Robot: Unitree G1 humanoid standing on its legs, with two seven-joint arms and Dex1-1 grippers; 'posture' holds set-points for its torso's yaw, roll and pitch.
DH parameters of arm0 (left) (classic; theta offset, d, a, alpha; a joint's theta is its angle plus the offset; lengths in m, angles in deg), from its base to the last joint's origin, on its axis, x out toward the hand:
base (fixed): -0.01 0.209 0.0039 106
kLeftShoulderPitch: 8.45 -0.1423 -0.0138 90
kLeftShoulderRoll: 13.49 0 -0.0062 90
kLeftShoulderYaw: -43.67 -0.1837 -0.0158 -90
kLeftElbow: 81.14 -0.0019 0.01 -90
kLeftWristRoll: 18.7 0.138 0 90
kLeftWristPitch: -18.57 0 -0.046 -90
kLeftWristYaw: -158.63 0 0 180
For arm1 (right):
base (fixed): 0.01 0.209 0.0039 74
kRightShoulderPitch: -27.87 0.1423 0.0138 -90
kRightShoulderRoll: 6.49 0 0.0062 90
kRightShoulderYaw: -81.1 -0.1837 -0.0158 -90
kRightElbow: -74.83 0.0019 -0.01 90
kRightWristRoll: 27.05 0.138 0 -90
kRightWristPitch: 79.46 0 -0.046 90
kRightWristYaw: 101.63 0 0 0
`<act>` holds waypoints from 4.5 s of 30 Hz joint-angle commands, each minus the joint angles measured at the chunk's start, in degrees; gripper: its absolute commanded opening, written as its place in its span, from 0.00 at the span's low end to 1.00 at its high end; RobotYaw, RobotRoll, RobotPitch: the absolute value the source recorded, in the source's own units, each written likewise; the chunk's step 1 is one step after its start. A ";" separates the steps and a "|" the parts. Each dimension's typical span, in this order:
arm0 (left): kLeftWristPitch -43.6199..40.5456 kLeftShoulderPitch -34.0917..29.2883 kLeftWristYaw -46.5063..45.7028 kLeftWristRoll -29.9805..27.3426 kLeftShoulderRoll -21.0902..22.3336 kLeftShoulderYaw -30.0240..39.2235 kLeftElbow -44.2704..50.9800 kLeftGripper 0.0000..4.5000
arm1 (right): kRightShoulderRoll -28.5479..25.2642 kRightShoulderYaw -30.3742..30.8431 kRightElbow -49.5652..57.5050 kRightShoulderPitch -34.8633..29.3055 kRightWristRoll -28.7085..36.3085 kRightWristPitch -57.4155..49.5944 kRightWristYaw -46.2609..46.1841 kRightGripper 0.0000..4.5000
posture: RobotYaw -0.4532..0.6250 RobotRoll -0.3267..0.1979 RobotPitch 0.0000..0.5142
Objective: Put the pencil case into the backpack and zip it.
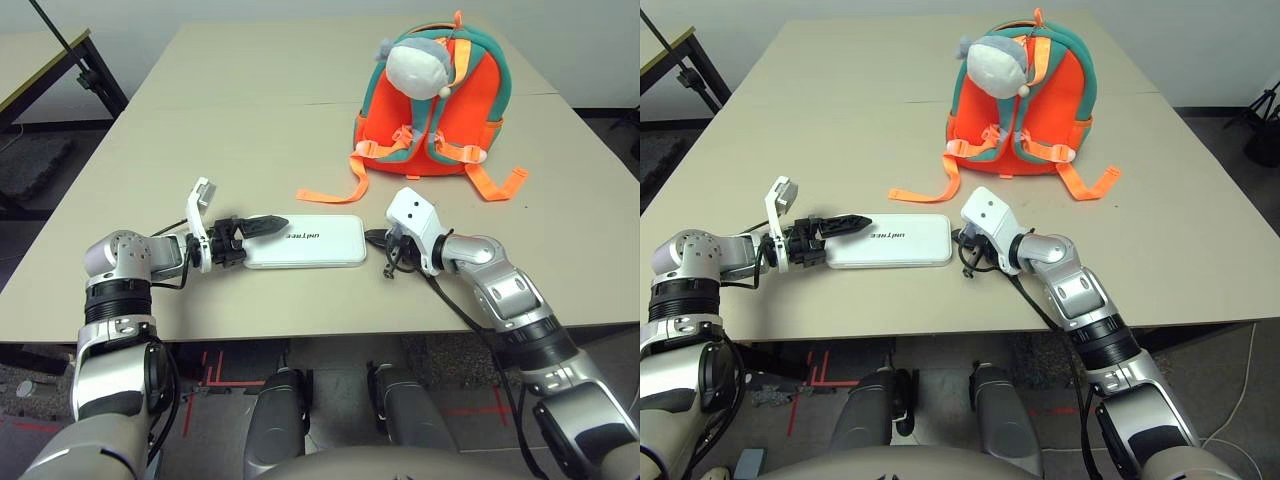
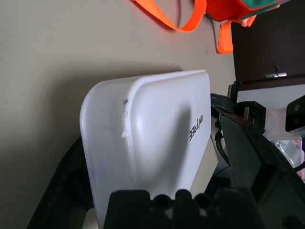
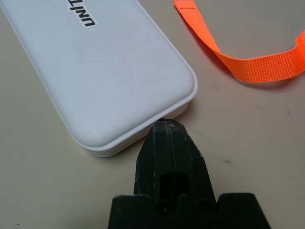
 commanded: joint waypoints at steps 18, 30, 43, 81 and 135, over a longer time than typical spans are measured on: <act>-2.91 -0.72 0.79 0.49 -1.35 -1.67 -0.84 1.00 | -0.38 0.44 0.77 0.07 0.55 0.93 0.50 0.01 | 0.27 0.62 0.25; -0.94 -1.73 1.14 1.88 -1.17 -2.78 -0.18 0.52 | -0.32 0.58 0.81 0.21 0.55 0.87 0.57 0.00 | 0.27 0.62 0.26; -0.09 -1.20 1.72 0.44 -2.28 -0.70 1.27 0.30 | -0.16 0.08 0.86 0.14 0.75 0.71 0.01 0.00 | 0.27 0.62 0.26; 7.79 28.94 -6.14 -12.21 3.40 19.39 6.17 0.28 | -1.18 -30.85 -2.56 13.43 20.49 -22.27 -16.85 1.00 | 0.27 0.62 0.26; 29.69 30.76 -9.83 -9.82 0.67 12.25 1.49 0.28 | -3.79 -29.59 20.62 13.96 27.03 -34.26 -25.35 0.15 | 0.24 0.62 0.26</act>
